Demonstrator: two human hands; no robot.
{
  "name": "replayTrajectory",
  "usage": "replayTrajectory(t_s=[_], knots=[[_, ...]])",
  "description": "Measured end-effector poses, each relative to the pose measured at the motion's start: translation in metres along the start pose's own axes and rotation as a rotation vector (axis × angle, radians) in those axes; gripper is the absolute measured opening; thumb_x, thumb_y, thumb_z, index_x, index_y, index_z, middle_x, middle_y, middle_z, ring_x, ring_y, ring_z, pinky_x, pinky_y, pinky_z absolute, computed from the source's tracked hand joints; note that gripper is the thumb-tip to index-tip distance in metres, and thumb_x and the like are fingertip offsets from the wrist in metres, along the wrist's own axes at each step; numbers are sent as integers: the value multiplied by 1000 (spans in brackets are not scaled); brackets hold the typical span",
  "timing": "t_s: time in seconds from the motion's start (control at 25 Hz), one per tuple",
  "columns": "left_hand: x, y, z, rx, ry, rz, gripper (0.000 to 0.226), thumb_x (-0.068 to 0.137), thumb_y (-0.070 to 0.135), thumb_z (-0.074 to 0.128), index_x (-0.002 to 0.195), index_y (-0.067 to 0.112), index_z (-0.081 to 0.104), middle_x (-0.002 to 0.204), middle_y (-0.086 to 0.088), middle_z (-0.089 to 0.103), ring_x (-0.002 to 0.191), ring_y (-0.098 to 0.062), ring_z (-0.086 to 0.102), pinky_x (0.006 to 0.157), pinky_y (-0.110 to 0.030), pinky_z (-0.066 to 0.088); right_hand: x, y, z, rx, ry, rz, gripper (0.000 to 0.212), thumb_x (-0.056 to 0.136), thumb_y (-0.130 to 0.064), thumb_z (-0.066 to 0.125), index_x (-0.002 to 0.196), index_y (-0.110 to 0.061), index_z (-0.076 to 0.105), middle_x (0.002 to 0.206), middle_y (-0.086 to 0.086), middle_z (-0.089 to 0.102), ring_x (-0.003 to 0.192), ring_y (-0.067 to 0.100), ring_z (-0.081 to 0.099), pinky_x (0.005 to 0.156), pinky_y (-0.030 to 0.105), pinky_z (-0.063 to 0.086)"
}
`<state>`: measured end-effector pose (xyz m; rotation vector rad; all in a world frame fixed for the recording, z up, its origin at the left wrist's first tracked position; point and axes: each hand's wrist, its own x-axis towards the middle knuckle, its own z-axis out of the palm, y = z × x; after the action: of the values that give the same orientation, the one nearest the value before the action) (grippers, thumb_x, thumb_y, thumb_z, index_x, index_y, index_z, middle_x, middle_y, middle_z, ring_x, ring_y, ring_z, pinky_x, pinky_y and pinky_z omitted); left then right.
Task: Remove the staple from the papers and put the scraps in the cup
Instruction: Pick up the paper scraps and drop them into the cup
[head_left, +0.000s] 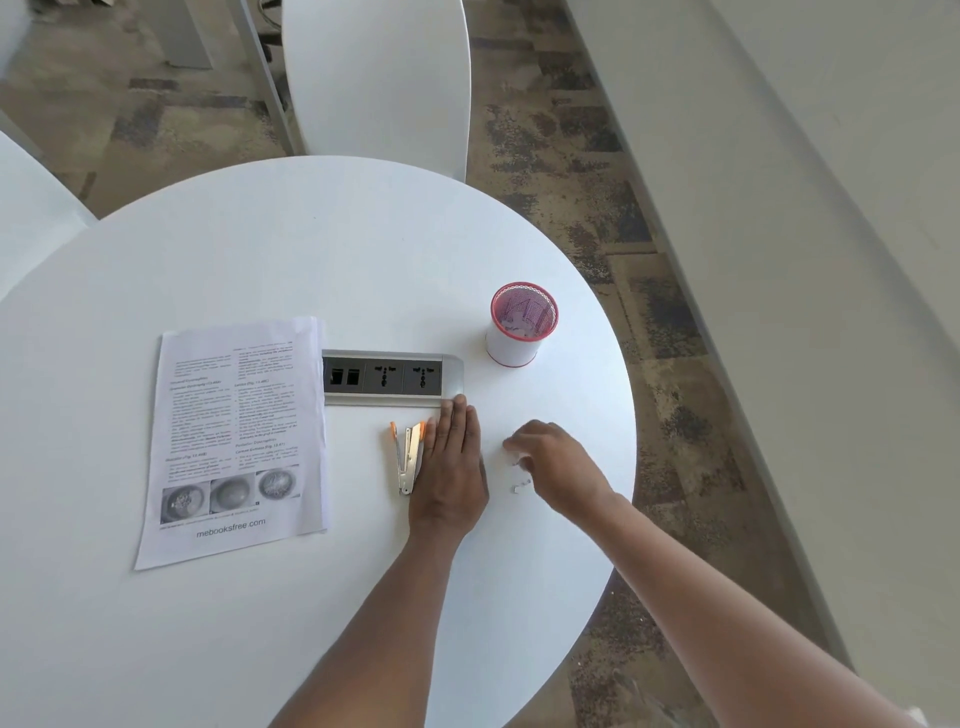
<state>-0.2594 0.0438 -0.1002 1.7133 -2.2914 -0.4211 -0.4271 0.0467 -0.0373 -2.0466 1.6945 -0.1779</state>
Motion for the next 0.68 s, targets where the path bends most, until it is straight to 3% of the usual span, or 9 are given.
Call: replayTrajectory(t_s=[0.12,0.2,0.32,0.52,0.68], knots=[[1,1,0,3,-3,-3,62,92,15,26,152,2,33,163,-15,27,153,-29,21,123,-40,8,-11,-3,15,-138,-2,-13,15,87,-2,60,96,-13,67,109,2,62,94,26,56,67,40,53],[1,2,0,4,-1,-2,63,90,14,25,151,1,34,163,-16,28,152,-30,22,123,-39,8,-15,-9,18,-182,14,-6,10,87,-1,58,87,-11,61,99,2,60,89,26,54,59,41,51],[1,1,1,9,9,0,62,90,12,33,151,1,34,162,-16,29,152,-30,23,123,-39,7,-15,-13,15,-212,-2,-3,13,82,6,55,79,-7,53,87,7,55,81,28,50,53,42,47],[2,3,0,-2,2,-10,64,90,6,47,153,2,32,164,-14,25,153,-28,20,123,-39,5,-11,-11,15,-251,43,-17,34,62,19,62,70,-10,46,73,8,49,63,23,33,45,32,25],[2,1,2,17,-7,-4,63,92,10,39,153,3,31,165,-13,24,154,-27,19,123,-39,6,-6,-15,18,-278,22,15,29,69,16,59,78,-8,47,81,11,49,69,25,35,51,36,30]])
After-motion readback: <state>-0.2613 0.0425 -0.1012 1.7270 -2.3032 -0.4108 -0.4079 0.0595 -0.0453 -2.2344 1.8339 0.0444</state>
